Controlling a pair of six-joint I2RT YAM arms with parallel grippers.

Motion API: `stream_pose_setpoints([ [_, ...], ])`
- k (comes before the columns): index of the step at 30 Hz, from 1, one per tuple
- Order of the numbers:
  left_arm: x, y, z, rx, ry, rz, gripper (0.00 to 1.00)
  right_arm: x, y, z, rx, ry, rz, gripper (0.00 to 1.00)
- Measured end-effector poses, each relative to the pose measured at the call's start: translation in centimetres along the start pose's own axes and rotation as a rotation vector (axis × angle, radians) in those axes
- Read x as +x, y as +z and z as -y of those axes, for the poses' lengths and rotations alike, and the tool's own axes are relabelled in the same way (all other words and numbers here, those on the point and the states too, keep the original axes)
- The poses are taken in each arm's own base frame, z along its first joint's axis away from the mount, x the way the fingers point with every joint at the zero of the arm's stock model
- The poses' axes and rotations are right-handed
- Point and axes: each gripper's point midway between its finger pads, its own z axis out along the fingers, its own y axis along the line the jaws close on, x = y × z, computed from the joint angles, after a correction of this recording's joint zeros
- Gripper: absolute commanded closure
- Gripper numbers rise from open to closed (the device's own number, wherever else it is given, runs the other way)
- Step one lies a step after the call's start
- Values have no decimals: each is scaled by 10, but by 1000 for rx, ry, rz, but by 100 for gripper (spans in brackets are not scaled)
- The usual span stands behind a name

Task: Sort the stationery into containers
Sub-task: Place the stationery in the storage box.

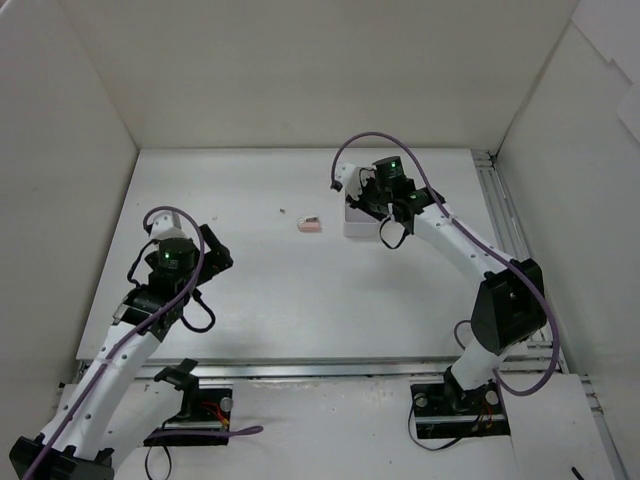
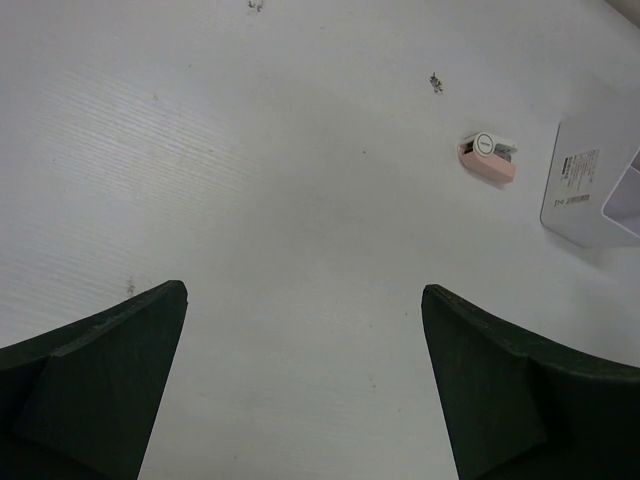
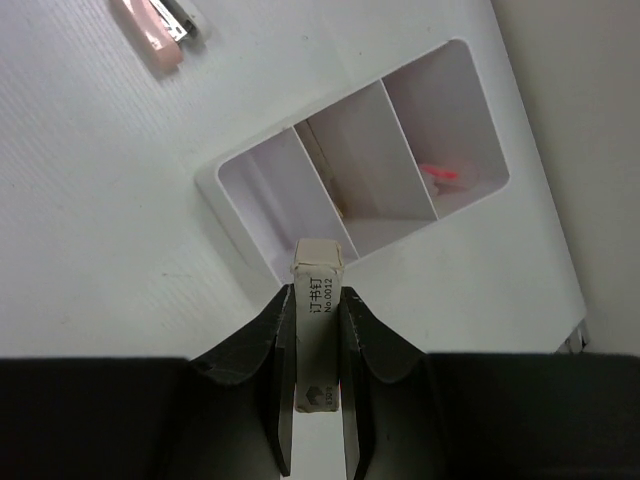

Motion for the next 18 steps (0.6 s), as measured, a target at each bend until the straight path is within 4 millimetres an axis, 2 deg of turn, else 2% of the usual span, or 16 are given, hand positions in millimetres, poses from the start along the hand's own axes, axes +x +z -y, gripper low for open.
stream_pose_setpoints([
  [12, 6, 16, -5, -61, 10, -37, 0, 18, 16, -16, -188, -188, -35, 100],
  [18, 6, 21, -6, -72, 10, -35, 0, 17, 35, -12, -222, -190, -23, 98],
])
